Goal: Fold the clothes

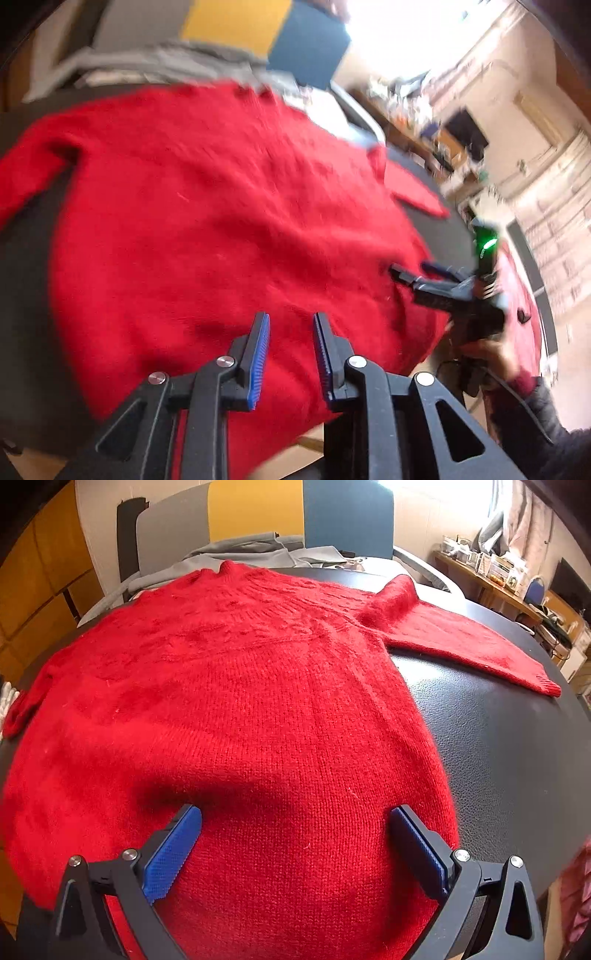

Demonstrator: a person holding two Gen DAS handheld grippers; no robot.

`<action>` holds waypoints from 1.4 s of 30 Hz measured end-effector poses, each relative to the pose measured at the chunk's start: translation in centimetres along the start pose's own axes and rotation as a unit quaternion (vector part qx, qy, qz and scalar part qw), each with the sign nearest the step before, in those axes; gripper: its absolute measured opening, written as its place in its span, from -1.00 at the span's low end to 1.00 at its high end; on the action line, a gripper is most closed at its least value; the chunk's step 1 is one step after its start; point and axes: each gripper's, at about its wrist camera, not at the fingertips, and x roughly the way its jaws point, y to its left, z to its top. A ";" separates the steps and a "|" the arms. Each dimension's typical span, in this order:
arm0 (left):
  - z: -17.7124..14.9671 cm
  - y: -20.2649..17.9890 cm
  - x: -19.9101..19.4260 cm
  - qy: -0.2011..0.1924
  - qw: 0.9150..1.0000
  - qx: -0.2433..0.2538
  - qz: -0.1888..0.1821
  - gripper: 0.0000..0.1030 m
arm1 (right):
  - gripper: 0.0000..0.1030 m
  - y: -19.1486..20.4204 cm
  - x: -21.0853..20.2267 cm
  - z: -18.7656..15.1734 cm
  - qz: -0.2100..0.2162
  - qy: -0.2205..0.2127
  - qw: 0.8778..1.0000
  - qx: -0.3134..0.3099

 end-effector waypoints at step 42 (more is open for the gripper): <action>-6.3 9.3 -3.7 -0.039 0.978 -0.119 -0.168 -0.22 | -0.81 16.4 5.4 -1.3 0.484 0.109 0.866 0.070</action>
